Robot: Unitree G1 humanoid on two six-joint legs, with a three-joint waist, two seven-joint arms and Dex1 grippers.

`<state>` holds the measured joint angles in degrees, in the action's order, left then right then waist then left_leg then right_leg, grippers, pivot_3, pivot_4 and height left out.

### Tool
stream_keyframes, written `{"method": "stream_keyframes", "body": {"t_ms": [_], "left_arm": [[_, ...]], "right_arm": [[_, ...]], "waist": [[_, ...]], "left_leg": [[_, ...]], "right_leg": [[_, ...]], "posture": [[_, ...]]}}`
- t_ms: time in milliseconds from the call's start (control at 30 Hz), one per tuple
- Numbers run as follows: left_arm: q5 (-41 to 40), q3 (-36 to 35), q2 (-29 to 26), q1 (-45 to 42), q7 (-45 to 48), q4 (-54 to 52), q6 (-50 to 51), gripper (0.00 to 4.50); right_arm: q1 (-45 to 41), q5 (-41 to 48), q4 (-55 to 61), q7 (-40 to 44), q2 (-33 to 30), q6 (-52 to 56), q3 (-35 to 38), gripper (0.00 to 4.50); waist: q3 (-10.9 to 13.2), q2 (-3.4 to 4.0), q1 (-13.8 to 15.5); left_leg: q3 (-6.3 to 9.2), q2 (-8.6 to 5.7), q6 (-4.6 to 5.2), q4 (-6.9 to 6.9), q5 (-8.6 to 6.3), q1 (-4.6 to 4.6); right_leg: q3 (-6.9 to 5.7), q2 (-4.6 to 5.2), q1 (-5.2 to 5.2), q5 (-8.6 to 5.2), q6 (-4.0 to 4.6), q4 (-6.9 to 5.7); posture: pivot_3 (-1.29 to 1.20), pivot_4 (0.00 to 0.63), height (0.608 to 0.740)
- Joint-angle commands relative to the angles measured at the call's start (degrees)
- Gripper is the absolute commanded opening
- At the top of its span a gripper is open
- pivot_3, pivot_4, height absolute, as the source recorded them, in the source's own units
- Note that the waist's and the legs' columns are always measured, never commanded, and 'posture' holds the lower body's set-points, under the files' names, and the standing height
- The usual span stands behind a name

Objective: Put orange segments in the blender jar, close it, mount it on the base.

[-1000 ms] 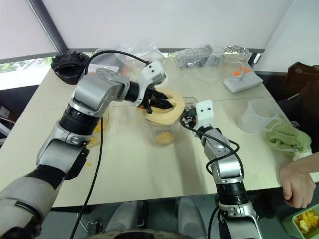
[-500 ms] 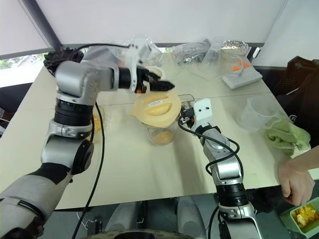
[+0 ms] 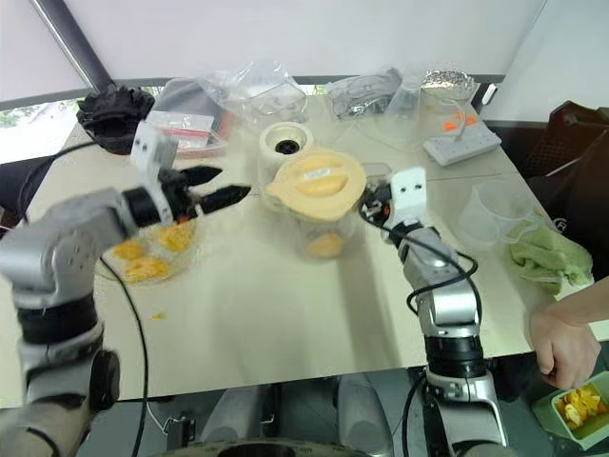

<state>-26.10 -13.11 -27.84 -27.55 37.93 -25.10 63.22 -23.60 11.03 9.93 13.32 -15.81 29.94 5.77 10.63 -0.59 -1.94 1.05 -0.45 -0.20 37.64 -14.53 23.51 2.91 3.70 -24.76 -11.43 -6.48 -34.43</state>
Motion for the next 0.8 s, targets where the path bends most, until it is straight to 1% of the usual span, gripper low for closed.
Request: {"method": "stream_keyframes", "body": {"t_ms": [33,133,267,300,433,533,633,800], "left_arm": [[1.73,1.67,-1.34,4.95,-2.70,-7.57,-5.44,4.46],[4.47,2.06,-0.07,16.25,-6.17,-12.40,-11.11,4.46],[8.69,7.36,2.77,22.21,-10.81,-11.97,-18.22,4.46],[9.95,8.87,3.32,22.97,-11.90,-11.34,-19.53,4.46],[12.73,13.28,5.33,24.87,-14.28,-9.10,-23.82,4.46],[13.56,14.68,6.97,24.59,-15.64,-7.35,-25.65,4.46],[14.16,15.16,7.81,24.74,-16.34,-6.00,-27.56,4.46],[15.05,15.74,9.03,25.45,-17.83,-5.41,-29.05,4.46]], "right_arm": [[-5.03,2.69,4.18,-0.10,-1.55,0.71,3.74,0.96],[-12.31,2.09,1.51,-1.62,-3.06,2.61,4.96,0.96],[-18.99,1.96,-2.45,-1.03,-6.51,4.80,6.18,0.96],[-20.59,1.54,-3.63,-0.84,-7.59,5.23,6.14,0.96],[-31.77,1.19,-10.19,-1.26,-9.69,8.81,5.18,0.96],[-40.52,0.50,-17.62,-1.39,-8.91,8.67,3.69,0.96],[-47.97,-0.17,-26.35,-1.56,-7.33,6.16,3.06,0.96],[-56.26,-0.45,-39.73,-2.10,-4.70,0.54,3.44,0.96]], "waist": [[0.07,-0.08,0.74],[0.13,0.05,0.43],[0.17,0.02,1.28],[0.17,0.02,1.36],[0.18,0.04,0.94],[0.22,0.10,0.40],[0.22,0.09,-0.08],[0.21,0.08,-0.46]], "left_leg": [[0.01,0.00,-0.03,0.00,0.02,0.00],[-0.15,0.06,-0.05,-0.03,0.03,-0.04],[-0.42,0.12,-0.07,-0.17,0.05,-0.05],[-0.50,0.12,-0.07,-0.18,0.05,-0.05],[-0.67,0.12,-0.06,-0.19,0.05,-0.04],[-0.74,0.13,-0.06,-0.21,0.05,-0.02],[-0.76,0.17,-0.05,-0.38,0.06,-0.02],[-0.71,0.17,-0.04,-0.57,0.05,-0.02]], "right_leg": [[-0.02,-0.01,0.01,0.00,0.03,0.03],[0.02,-0.02,0.00,0.07,0.14,0.14],[0.07,-0.06,-0.12,0.10,0.20,0.14],[0.05,-0.07,-0.12,0.10,0.21,0.15],[0.13,-0.04,-0.12,0.10,0.23,0.21],[0.23,-0.04,-0.23,0.13,0.23,0.20],[0.19,-0.15,-0.31,0.13,0.22,0.17],[0.10,-0.23,-0.39,0.25,0.01,0.12]], "posture": [[0.00,0.150,0.740],[0.00,0.150,0.740],[0.00,0.150,0.740],[0.00,0.150,0.740],[0.00,0.150,0.740],[0.00,0.150,0.740],[0.00,0.150,0.740],[0.00,0.150,0.740]]}}
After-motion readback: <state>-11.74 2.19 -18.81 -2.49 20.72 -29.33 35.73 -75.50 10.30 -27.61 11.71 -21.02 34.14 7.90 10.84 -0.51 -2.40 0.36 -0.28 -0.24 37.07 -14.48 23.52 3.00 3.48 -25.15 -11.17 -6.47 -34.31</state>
